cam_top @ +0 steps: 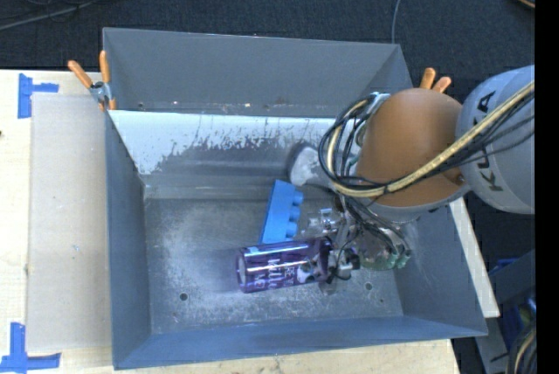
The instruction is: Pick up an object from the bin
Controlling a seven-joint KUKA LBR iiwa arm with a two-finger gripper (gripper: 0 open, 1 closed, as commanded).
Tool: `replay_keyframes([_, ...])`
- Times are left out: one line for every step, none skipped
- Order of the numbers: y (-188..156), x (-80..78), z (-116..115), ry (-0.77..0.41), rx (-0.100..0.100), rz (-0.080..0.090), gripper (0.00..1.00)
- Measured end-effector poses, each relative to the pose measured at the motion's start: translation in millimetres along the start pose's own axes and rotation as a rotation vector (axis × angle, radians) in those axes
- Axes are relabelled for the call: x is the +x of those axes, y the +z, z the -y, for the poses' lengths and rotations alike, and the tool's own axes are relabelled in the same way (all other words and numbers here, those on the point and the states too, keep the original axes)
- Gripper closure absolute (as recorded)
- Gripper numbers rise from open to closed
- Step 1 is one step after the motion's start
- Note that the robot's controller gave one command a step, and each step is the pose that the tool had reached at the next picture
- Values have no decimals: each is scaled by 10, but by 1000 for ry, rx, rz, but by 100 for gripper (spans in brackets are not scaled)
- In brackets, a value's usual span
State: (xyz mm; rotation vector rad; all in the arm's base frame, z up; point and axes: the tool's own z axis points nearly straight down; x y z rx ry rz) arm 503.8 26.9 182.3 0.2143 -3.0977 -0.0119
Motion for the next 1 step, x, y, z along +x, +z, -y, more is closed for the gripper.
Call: replay_keyframes([-609, 42, -19, -20, 1, 6, 100])
